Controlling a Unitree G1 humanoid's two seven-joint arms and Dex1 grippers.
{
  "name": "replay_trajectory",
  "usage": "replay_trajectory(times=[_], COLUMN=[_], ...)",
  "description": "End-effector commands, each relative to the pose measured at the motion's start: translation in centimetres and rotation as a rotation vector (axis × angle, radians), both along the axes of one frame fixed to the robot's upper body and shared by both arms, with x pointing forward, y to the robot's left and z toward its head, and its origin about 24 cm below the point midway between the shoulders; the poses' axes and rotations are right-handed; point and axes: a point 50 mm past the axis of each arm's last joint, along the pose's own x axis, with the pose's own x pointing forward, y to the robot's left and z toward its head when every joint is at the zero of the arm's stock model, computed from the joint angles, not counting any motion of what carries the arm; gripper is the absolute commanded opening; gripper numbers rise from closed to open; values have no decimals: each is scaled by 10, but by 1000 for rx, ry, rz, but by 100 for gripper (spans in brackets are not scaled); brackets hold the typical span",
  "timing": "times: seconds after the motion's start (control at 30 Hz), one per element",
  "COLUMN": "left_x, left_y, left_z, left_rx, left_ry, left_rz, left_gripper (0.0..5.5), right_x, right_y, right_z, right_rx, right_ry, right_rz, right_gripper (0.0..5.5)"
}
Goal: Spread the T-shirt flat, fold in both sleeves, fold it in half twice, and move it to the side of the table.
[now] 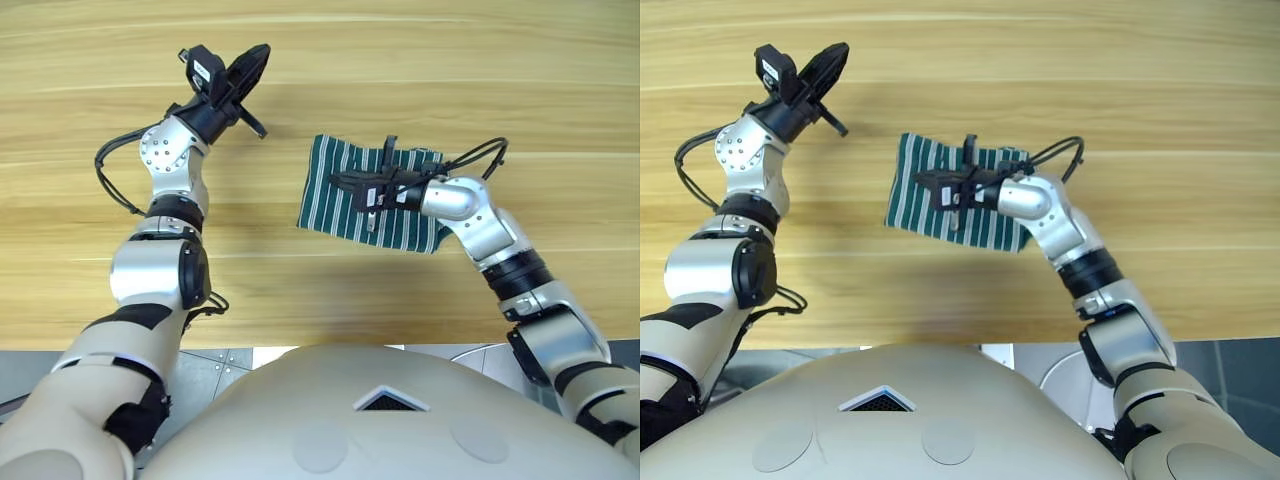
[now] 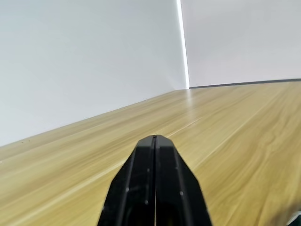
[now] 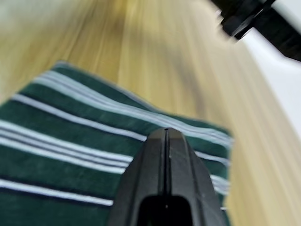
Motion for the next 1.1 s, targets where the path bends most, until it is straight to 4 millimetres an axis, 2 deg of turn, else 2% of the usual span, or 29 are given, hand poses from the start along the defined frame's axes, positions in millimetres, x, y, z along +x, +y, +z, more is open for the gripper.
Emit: replay_trajectory(times=[0.03, 0.13, 0.2, 0.27, 0.37, 0.43, 0.53, 0.7, 0.87, 0.97, 1.1], left_x=[0, 0, 0, -2, -4, -7, -12, -14, -15, -13, -9], left_y=[-3, -4, -4, -3, 3, 5, 4, 4, 6, 9, 12], left_z=[-1, -2, -3, -6, -9, -14, -24, -29, -34, -34, -30], left_rx=[-25, -41, -47, -52, -71, -60, 0, -20, -39, -77, -181], left_ry=[12, 14, 17, 24, 34, 50, 86, 105, 128, 148, 153], left_rz=[-4, 2, 9, 22, 54, 72, 73, 119, 167, 215, 252], left_gripper=[0, 0, 0, 0, 0, 0, 0, 0, 0, 0, 0], right_x=[11, 20, 26, 28, 26, 24, 24, 31, 48, 60, 78], right_y=[-23, -64, -97, -134, -177, -199, -221, -236, -226, -222, -214], right_z=[-37, -63, -68, -67, -60, -54, -42, -26, -10, 10, 50], right_rx=[-199, -329, -373, -398, -398, -376, -319, -286, -176, -86, 65], right_ry=[45, 80, 92, 91, 89, 82, 57, 8, -85, -188, -352], right_rz=[-111, -311, -486, -684, -945, -1081, -1214, -1337, -1314, -1296, -1217], right_gripper=[1, 1, 1, 1, 1, 1, 1, 1, 1, 1, 1])
